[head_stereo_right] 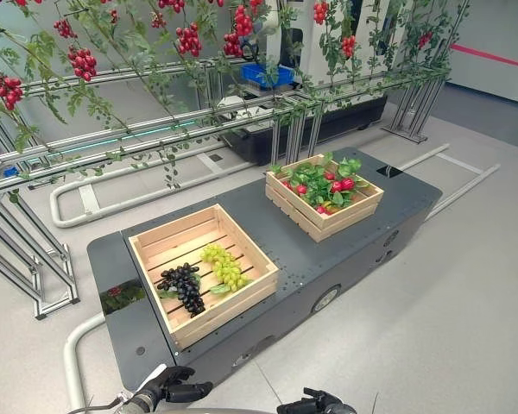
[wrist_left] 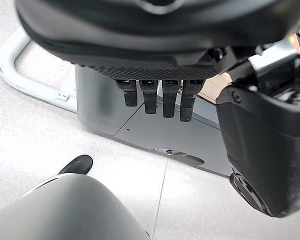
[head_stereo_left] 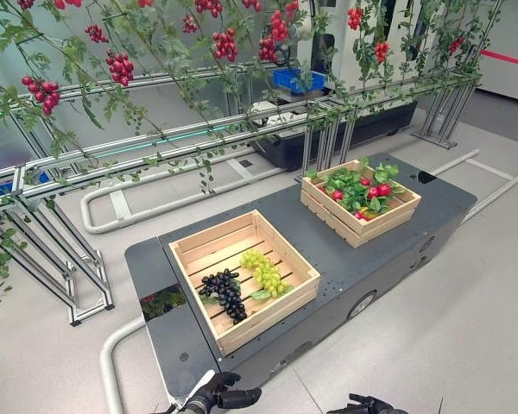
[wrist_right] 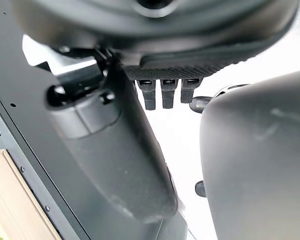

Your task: Pick up the fruits from the basket on one side to the basket on the other side

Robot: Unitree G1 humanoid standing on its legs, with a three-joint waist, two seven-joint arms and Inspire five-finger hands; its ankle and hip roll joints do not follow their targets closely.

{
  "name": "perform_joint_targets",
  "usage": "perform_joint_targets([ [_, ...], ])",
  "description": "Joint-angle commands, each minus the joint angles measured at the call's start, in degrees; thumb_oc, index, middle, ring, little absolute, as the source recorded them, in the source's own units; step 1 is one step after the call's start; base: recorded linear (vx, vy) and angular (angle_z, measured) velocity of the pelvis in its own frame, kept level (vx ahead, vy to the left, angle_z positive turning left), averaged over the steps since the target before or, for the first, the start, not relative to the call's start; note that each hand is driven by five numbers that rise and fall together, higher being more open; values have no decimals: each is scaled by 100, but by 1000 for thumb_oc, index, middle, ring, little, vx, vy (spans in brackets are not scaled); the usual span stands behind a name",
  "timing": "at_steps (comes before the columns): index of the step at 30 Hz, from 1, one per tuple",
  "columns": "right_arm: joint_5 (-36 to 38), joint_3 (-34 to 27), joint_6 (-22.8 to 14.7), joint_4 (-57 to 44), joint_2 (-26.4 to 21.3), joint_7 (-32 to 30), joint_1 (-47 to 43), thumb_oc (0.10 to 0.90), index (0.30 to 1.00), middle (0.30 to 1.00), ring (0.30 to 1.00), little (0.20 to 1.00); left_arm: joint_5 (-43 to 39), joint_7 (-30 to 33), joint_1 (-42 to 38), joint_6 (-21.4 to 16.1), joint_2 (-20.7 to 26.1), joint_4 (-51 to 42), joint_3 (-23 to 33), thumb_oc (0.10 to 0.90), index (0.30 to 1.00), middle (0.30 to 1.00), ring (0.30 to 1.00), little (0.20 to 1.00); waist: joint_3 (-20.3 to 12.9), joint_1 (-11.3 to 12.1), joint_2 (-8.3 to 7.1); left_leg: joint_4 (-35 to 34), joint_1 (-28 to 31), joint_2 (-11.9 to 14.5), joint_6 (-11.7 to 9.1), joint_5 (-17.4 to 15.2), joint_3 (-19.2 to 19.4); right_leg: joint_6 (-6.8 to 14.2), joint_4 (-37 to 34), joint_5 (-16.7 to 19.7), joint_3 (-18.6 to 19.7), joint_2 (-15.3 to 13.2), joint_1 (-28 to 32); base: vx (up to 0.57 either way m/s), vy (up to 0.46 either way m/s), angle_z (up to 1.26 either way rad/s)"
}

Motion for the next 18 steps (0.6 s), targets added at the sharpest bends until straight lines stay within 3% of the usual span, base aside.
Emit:
perform_joint_targets([
  [1,-110,292,-98,318,152,218,-292,800,900,900,900,900,16,135,-503,-492,-340,67,-67,800,900,900,900,900,463,157,-76,54,351,-370,282,-998,-14,50,36,-275,-135,-147,165,0,0,0],
  [9,-241,286,-93,390,130,274,-296,800,900,900,900,900,-23,58,-494,-573,-360,76,-66,800,900,900,900,900,458,165,-67,54,347,-368,271,-987,-17,32,36,-308,-143,-135,205,0,0,0],
  [11,-242,319,-103,385,123,275,-317,800,900,900,900,900,57,208,-524,-762,-347,49,-69,800,900,900,900,900,474,172,-66,54,339,-367,269,-981,-22,31,36,-308,-152,-142,205,-1,0,2],
  [13,-206,350,-80,351,109,284,-370,800,900,900,900,900,39,515,-560,-1394,-306,-110,-96,800,900,900,900,900,498,186,-68,54,328,-367,256,-973,-40,26,36,-310,-144,-147,209,4,-3,3],
  [16,-180,372,-52,273,50,305,-407,800,900,900,900,900,-534,248,-617,-1883,-224,-494,-62,800,900,900,900,900,544,208,-50,54,307,-369,249,-963,-68,24,36,-314,-136,-149,201,-6,3,1],
  [17,-146,377,15,170,-25,307,-430,800,900,900,900,900,-707,15,-604,-2057,-97,-1054,-80,800,900,900,900,900,589,235,-32,54,281,-360,246,-953,-73,16,36,-315,-143,-158,187,-16,8,6],
  [18,-146,378,16,169,-25,307,-429,800,900,900,900,900,-711,10,-602,-2054,-93,-1059,-80,800,900,900,900,900,589,235,-33,54,281,-360,246,-953,-73,16,36,-315,-143,-158,187,-21,10,8],
])
